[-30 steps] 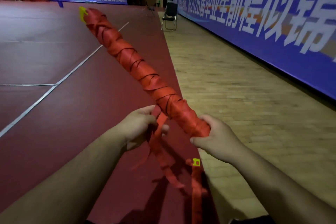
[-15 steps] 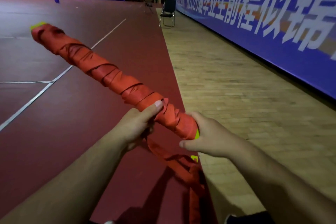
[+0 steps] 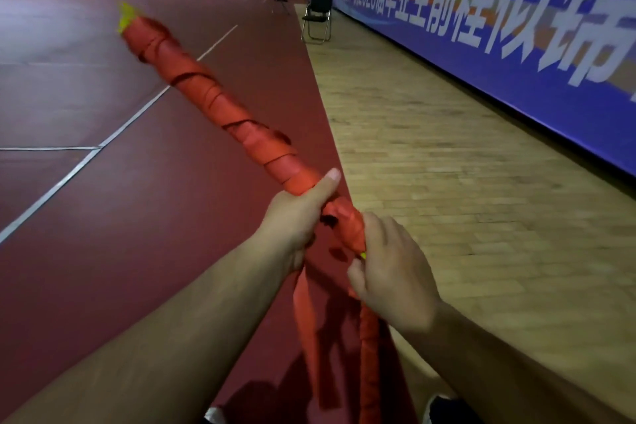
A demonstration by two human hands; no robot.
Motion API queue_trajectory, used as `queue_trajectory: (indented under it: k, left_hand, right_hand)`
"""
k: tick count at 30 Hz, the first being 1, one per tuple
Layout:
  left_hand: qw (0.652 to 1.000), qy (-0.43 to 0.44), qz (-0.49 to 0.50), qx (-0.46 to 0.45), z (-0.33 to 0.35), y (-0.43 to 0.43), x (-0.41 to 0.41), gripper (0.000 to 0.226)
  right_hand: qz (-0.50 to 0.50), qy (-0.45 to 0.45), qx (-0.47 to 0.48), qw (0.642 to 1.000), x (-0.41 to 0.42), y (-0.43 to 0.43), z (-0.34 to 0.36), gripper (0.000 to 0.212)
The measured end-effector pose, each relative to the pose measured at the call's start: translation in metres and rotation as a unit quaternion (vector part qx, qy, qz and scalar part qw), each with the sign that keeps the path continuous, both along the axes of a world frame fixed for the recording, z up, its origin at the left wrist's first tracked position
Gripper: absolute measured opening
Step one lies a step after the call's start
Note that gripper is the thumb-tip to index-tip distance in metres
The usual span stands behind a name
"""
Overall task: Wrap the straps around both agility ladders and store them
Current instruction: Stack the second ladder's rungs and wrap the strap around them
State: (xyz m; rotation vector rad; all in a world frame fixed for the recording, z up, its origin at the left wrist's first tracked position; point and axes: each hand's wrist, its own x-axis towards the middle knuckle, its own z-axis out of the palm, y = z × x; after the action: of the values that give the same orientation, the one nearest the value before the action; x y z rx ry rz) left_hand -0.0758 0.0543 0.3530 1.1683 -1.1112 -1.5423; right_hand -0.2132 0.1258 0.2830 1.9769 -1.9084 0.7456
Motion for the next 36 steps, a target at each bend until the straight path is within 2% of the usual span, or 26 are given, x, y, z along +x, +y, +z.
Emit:
queue_trajectory:
  k: [1, 2, 3, 4, 6, 7, 8, 9, 10, 12, 13, 14, 15, 16, 18, 20, 22, 24, 26, 27, 28, 29, 31, 32, 35, 36]
  left_hand:
    - [1.0, 0.003, 0.011, 0.004, -0.003, -0.003, 0.001, 0.029]
    - [1.0, 0.011, 0.005, 0.009, -0.006, -0.005, 0.004, 0.024]
    - [1.0, 0.024, -0.02, 0.005, -0.008, -0.007, 0.008, 0.019]
    - [0.997, 0.049, -0.058, -0.003, -0.01, -0.007, 0.015, 0.019]
    - [0.984, 0.084, -0.157, -0.031, -0.011, -0.011, 0.029, 0.039]
    - [0.973, 0.09, -0.206, -0.045, -0.009, -0.01, 0.034, 0.045]
    - [0.963, 0.093, -0.245, -0.056, -0.006, -0.008, 0.037, 0.047]
    - [0.956, 0.098, -0.27, -0.069, -0.002, -0.007, 0.038, 0.045]
    - [0.956, 0.094, -0.268, -0.072, 0.0, -0.007, 0.038, 0.041]
    - [0.971, 0.057, -0.218, -0.082, 0.0, -0.007, 0.035, 0.033]
    - [0.978, 0.033, -0.193, -0.076, -0.002, -0.007, 0.031, 0.032]
    - [0.982, 0.032, -0.178, -0.06, -0.001, -0.003, 0.024, 0.031]
    - [0.984, 0.059, -0.161, -0.04, -0.002, 0.001, 0.015, 0.029]
    - [0.985, 0.106, -0.135, -0.016, 0.0, 0.006, 0.005, 0.023]
    - [0.981, 0.185, -0.055, 0.013, 0.0, 0.011, -0.012, 0.01]
    - [0.984, 0.179, 0.011, -0.005, -0.004, 0.006, -0.015, 0.016]
    - [0.979, 0.201, -0.022, -0.021, -0.007, 0.0, -0.005, 0.021]
    - [0.964, 0.243, -0.104, -0.024, -0.008, -0.005, 0.012, 0.042]
    - [0.952, 0.244, -0.18, -0.037, -0.008, -0.006, 0.025, 0.055]
    - [0.948, 0.244, -0.197, -0.048, -0.008, -0.005, 0.027, 0.055]
    - [0.949, 0.243, -0.192, -0.053, -0.005, -0.001, 0.026, 0.05]
    - [0.955, 0.242, -0.162, -0.057, -0.004, 0.002, 0.022, 0.043]
    - [0.966, 0.239, -0.086, -0.053, -0.003, 0.01, 0.011, 0.027]
    - [0.972, 0.226, -0.046, -0.048, -0.005, 0.012, 0.005, 0.023]
    - [0.987, 0.106, 0.107, -0.053, -0.018, 0.012, 0.0, 0.069]
    - [0.985, 0.064, 0.146, -0.058, -0.022, 0.012, 0.002, 0.073]
  right_hand:
    - [0.03, -0.041, 0.015, 0.999, -0.004, 0.0, 0.003, 0.067]
    - [0.055, -0.12, 0.047, 0.99, -0.008, -0.001, 0.009, 0.071]
    - [0.081, -0.23, 0.097, 0.965, -0.014, -0.002, 0.017, 0.073]
    - [0.112, -0.332, 0.164, 0.922, -0.02, -0.005, 0.028, 0.075]
    - [0.179, -0.475, 0.31, 0.804, -0.034, -0.011, 0.04, 0.068]
    - [0.215, -0.513, 0.373, 0.743, -0.036, -0.011, 0.042, 0.056]
    - [0.239, -0.533, 0.407, 0.702, -0.035, -0.01, 0.043, 0.043]
    - [0.24, -0.533, 0.404, 0.704, -0.033, -0.01, 0.038, 0.033]
    - [0.223, -0.509, 0.364, 0.748, -0.027, -0.008, 0.032, 0.03]
    - [0.12, -0.407, 0.215, 0.88, -0.017, -0.01, 0.021, 0.034]
    - [0.057, -0.342, 0.133, 0.929, -0.012, -0.01, 0.018, 0.037]
    - [-0.001, -0.282, 0.073, 0.957, -0.006, -0.009, 0.015, 0.041]
    - [-0.041, -0.241, 0.036, 0.969, 0.0, -0.008, 0.012, 0.047]
    - [-0.054, -0.222, 0.026, 0.973, 0.006, -0.006, 0.008, 0.052]
    - [-0.017, -0.177, 0.039, 0.983, 0.018, -0.001, -0.003, 0.065]
    - [0.033, -0.184, 0.057, 0.981, 0.02, -0.001, -0.01, 0.076]
    - [0.07, -0.328, 0.11, 0.935, 0.008, -0.004, 0.003, 0.079]
    - [0.113, -0.435, 0.231, 0.863, -0.008, -0.011, 0.018, 0.069]
    - [0.162, -0.467, 0.34, 0.8, -0.015, -0.011, 0.022, 0.032]
    - [0.166, -0.48, 0.348, 0.788, -0.011, -0.009, 0.022, 0.019]
    - [0.148, -0.483, 0.317, 0.803, -0.004, -0.007, 0.019, 0.017]
    - [0.104, -0.464, 0.257, 0.841, 0.006, -0.004, 0.017, 0.021]
    - [0.0, -0.383, 0.143, 0.912, 0.026, 0.001, 0.008, 0.028]
    - [-0.032, -0.344, 0.119, 0.931, 0.037, 0.005, 0.006, 0.03]
    - [-0.051, -0.265, 0.172, 0.947, 0.065, 0.018, -0.004, 0.044]
    - [-0.047, -0.242, 0.187, 0.951, 0.069, 0.021, -0.006, 0.048]
